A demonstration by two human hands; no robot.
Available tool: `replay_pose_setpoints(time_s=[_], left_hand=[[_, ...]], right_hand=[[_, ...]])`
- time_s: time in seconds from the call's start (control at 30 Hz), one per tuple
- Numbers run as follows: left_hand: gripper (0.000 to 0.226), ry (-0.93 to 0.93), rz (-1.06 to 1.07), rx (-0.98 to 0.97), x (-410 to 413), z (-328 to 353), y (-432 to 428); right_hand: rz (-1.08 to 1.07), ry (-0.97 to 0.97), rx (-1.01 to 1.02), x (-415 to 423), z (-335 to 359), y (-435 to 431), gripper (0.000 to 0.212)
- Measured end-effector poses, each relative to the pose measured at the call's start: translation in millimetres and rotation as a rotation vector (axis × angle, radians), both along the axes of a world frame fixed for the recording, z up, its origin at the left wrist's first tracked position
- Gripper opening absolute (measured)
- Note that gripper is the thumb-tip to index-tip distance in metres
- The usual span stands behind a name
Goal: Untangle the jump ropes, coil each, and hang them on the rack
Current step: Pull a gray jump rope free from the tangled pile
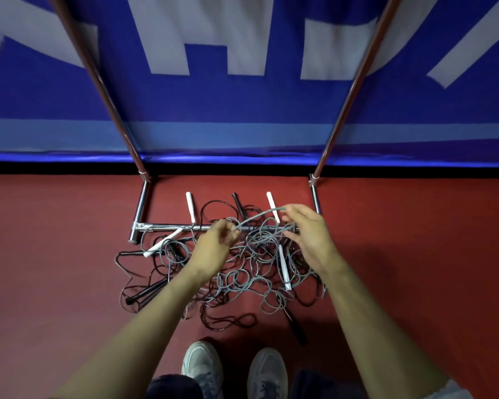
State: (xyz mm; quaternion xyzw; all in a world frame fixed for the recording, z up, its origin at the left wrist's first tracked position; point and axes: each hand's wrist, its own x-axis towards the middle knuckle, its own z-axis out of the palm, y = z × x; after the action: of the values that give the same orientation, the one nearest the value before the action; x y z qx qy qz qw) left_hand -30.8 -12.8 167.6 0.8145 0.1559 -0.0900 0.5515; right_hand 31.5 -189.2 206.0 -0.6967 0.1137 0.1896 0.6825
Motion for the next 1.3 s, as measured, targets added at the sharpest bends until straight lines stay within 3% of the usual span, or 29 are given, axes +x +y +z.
replay_pose_setpoints(time_s=[0.13,0.23,0.33,0.43,0.57,0.67,0.8,0.87,0.93,1.0,1.1,1.2,1.23,1.3], left_hand=[[0.009,-0.14,0.101,-0.135,-9,37,-9],[0.008,-0.241,0.219,-0.258,-14,65,-10],[0.006,-0.291,0.23,-0.367,-19,83,-11],[0.007,-0.28,0.142,-0.377,-18,90,-14],[0.008,-0.303,0.085,-0.37,-11,93,-13],[0.004,-0.266,0.066,-0.335,-3,88,-1],[0.017,-0.068,-0.059,-0.062,4,65,20],[0.017,-0.019,-0.045,-0.045,5,57,29],[0.013,-0.067,0.006,-0.072,7,56,31],[0.014,-0.203,0.149,-0.151,10,59,30],[0.013,-0.371,0.292,-0.242,15,74,23],[0.011,-0.378,0.195,-0.221,17,89,10],[0.011,-0.366,0.143,-0.237,16,93,4],[0.008,-0.352,0.067,-0.271,15,96,-2]], right_hand=[[-0.152,0.005,0.04,-9,20,-10,0.015],[-0.132,-0.036,-0.083,-18,27,-16,0.019],[0.027,-0.136,-0.228,-24,31,-16,0.021],[0.276,-0.316,-0.231,-29,38,-7,0.049],[0.432,-0.388,-0.256,-29,45,12,0.021],[0.309,-0.441,-0.294,-19,51,20,0.023],[-0.077,-0.28,0.132,3,62,12,0.022],[-0.161,-0.239,0.195,12,58,3,0.02],[-0.222,-0.202,0.177,15,52,-2,0.02],[-0.239,-0.208,-0.013,18,41,-5,0.023],[-0.098,-0.244,-0.308,18,27,-5,0.018],[0.165,-0.425,-0.37,10,24,2,0.064],[0.258,-0.484,-0.343,7,26,6,0.067],[0.388,-0.54,-0.302,4,28,14,0.047]])
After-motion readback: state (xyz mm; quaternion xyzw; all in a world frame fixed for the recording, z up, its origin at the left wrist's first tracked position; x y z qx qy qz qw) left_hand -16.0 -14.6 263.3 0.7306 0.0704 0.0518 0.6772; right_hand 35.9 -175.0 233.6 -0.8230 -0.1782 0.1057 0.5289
